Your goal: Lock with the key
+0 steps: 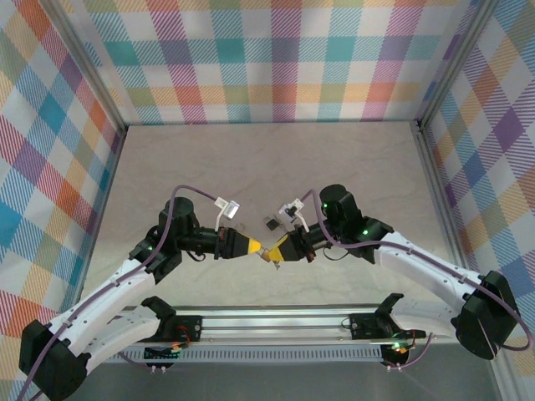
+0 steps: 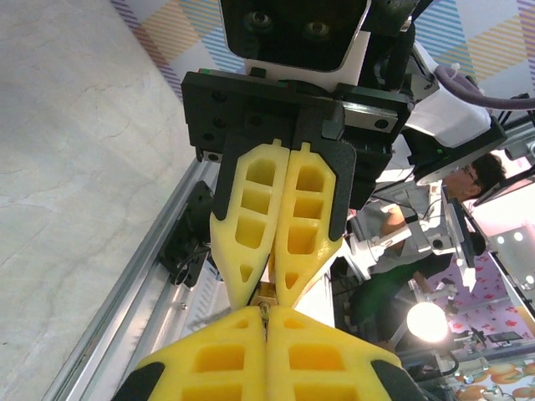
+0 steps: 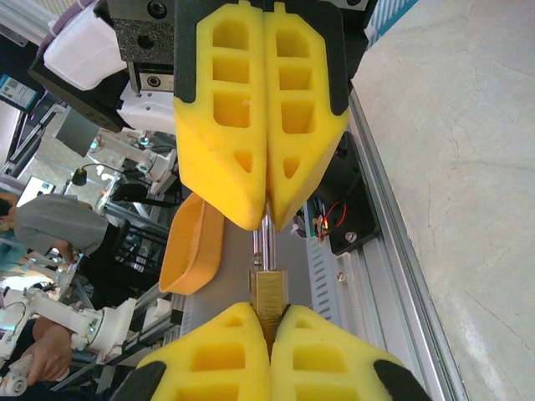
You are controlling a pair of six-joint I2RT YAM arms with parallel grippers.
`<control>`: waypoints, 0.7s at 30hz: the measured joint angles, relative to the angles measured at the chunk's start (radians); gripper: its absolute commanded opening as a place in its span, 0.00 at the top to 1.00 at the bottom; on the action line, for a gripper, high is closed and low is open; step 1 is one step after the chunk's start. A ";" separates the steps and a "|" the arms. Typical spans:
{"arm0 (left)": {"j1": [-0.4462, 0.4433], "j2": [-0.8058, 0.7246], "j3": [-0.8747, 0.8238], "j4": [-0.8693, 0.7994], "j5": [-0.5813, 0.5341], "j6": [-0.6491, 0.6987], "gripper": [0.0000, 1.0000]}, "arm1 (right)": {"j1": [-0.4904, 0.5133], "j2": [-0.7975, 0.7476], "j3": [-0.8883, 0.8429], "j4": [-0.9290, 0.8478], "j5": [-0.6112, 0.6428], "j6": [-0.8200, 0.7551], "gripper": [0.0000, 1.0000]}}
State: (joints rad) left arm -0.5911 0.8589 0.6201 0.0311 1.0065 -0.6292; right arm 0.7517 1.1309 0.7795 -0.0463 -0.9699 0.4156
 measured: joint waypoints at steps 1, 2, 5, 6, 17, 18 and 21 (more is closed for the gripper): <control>-0.002 -0.001 0.001 -0.004 -0.004 0.004 1.00 | 0.000 0.001 0.000 0.000 0.000 0.007 1.00; -0.003 -0.002 0.002 -0.007 -0.006 0.011 1.00 | 0.000 0.001 0.000 0.000 -0.001 0.016 1.00; -0.005 -0.004 0.002 -0.008 -0.011 0.018 1.00 | 0.000 0.001 0.000 0.004 -0.005 0.040 1.00; -0.005 -0.004 0.002 -0.007 -0.012 0.018 1.00 | 0.000 0.001 0.000 0.007 -0.007 0.047 1.00; -0.010 -0.021 0.002 0.011 -0.013 0.011 1.00 | -0.001 0.022 0.002 0.062 -0.067 0.094 1.00; -0.010 -0.022 0.002 0.015 -0.013 0.009 1.00 | -0.002 0.023 0.003 0.067 -0.073 0.095 1.00; -0.011 -0.024 0.002 0.026 -0.013 0.004 1.00 | -0.006 0.032 0.012 0.079 -0.087 0.097 1.00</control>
State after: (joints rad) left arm -0.6018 0.8345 0.6220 0.0574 0.9936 -0.6250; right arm 0.7460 1.1629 0.7914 0.0330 -1.0565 0.5129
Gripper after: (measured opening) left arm 0.050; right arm 0.041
